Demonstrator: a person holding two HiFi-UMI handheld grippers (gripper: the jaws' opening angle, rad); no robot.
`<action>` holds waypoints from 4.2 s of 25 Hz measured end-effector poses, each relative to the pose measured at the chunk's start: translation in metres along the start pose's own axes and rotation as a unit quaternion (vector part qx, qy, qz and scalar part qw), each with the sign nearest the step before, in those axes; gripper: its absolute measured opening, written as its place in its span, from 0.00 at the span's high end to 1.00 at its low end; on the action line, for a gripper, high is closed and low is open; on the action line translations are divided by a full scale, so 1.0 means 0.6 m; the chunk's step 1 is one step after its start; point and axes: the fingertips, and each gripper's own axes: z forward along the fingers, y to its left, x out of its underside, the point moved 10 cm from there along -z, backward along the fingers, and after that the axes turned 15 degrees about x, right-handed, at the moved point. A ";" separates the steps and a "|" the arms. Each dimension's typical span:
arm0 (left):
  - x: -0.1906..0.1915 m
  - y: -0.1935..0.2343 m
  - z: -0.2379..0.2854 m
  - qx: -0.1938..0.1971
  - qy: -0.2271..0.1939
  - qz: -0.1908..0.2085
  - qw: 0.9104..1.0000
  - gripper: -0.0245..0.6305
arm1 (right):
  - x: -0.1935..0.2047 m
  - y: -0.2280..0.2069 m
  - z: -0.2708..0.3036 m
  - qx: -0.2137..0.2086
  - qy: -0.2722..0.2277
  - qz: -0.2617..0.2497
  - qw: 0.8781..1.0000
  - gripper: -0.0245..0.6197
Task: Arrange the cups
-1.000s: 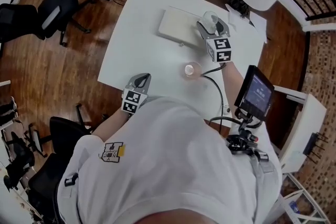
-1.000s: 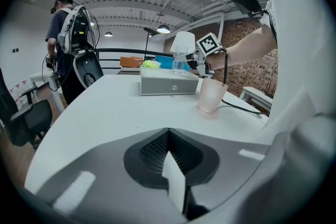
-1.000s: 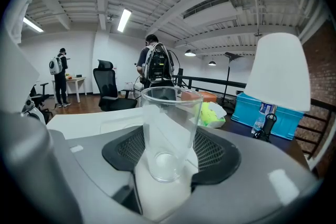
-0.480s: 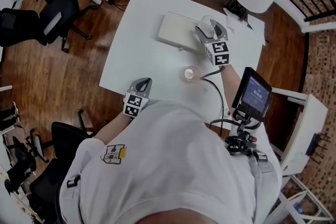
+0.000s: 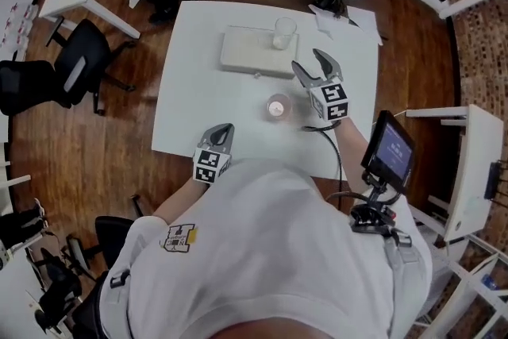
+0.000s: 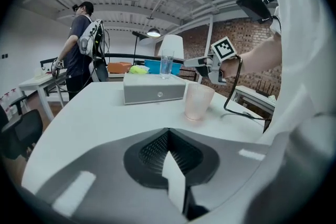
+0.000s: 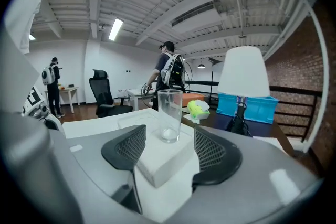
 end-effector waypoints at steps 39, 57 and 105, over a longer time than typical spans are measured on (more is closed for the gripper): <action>-0.024 -0.088 0.078 0.088 0.023 0.049 0.995 0.96 | 0.248 0.107 -0.255 0.022 0.137 0.017 0.990 0.96; -0.023 -0.086 0.068 0.086 0.000 0.043 0.995 0.96 | 0.247 0.116 -0.259 0.025 0.134 0.018 0.991 0.96; 0.028 0.014 -0.013 0.054 -0.041 -0.016 0.998 0.96 | 0.113 0.187 -0.062 -0.057 0.103 -0.104 0.988 0.38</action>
